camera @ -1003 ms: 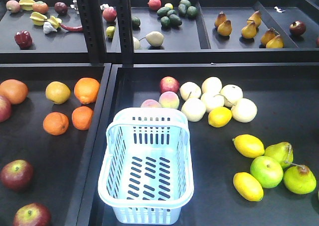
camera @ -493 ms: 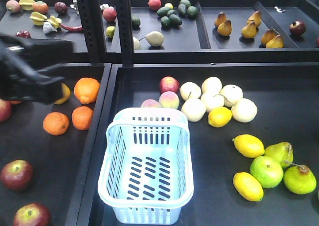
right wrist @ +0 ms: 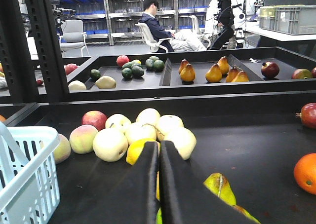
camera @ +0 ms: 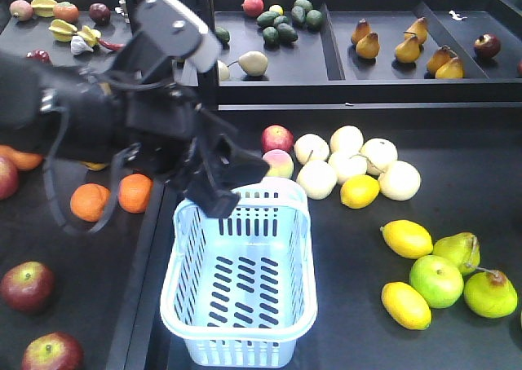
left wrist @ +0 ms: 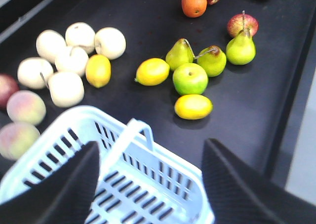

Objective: Pick three apples into basket with both arms
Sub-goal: 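Reach the left gripper down to the light-blue basket handle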

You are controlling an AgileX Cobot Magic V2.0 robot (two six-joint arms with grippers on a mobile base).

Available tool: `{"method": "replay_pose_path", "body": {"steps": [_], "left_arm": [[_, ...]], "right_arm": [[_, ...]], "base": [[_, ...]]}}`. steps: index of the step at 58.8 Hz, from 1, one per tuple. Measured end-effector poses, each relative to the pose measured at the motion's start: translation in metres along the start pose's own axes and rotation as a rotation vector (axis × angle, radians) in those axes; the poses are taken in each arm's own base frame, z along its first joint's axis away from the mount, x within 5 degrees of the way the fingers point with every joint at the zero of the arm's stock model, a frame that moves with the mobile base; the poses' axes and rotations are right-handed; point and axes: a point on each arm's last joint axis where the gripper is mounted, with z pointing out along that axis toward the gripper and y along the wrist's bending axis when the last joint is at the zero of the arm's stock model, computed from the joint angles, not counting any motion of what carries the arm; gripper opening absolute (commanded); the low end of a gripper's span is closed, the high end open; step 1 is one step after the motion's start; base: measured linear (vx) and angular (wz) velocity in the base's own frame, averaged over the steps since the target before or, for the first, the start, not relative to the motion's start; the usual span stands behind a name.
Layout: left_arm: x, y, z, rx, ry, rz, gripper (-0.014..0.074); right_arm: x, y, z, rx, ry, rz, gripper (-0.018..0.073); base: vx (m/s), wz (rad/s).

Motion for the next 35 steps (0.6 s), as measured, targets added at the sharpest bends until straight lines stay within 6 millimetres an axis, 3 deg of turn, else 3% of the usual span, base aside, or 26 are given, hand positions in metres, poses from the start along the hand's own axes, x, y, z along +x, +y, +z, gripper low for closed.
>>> {"method": "replay_pose_path", "body": {"steps": [10,35], "left_arm": [[-0.005,0.008,0.018,0.017,0.038,0.064,0.0489],[0.022,0.026,0.068,0.015,0.232,0.131,0.0485]], "right_arm": [[0.0,0.0,0.0,0.0,0.0,0.0,-0.0008],[0.0,0.0,0.0,0.0,0.0,0.0,-0.0008]], "base": [[0.0,0.0],[0.0,0.0]]}}
